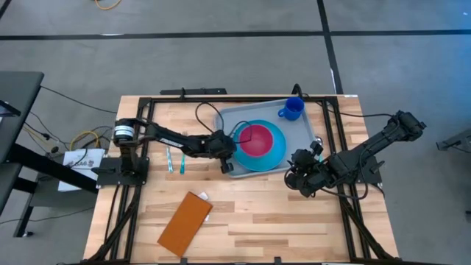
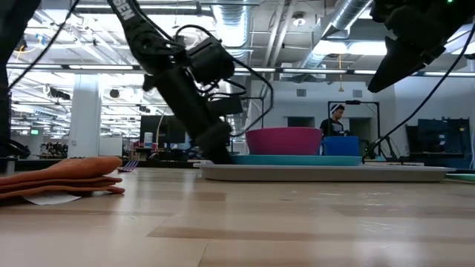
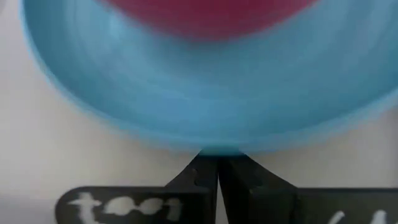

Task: Set up tray
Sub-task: Adjust the blue plate and bowl on the gray serving tray

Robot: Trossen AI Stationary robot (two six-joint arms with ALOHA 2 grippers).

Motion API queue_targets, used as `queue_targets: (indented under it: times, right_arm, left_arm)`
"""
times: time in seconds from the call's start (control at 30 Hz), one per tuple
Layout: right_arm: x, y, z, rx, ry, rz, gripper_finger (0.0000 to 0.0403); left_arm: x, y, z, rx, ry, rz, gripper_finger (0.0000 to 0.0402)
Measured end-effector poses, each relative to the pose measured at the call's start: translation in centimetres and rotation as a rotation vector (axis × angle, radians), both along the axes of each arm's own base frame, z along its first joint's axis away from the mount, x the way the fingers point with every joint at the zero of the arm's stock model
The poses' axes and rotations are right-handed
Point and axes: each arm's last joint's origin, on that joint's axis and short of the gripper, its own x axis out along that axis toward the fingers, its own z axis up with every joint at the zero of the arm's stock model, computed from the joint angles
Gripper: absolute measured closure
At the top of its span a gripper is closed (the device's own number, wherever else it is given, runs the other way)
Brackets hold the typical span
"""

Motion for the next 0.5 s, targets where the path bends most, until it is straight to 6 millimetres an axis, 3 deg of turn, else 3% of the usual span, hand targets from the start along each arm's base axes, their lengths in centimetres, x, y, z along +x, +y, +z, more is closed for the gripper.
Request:
queue_targets:
  times: [0.17, 0.5]
  right_arm:
    - [0.0, 0.0, 0.0, -0.001, 0.002, 0.000, 0.0276]
    - [0.0, 0.0, 0.0, -0.011, 0.011, 0.016, 0.0276]
  left_arm:
    - [2.5, 0.4, 0.6, 0.042, -0.028, -0.041, 0.0401]
    - [10.5, 1.1, -0.2, 0.028, -0.034, -0.159, 0.0401]
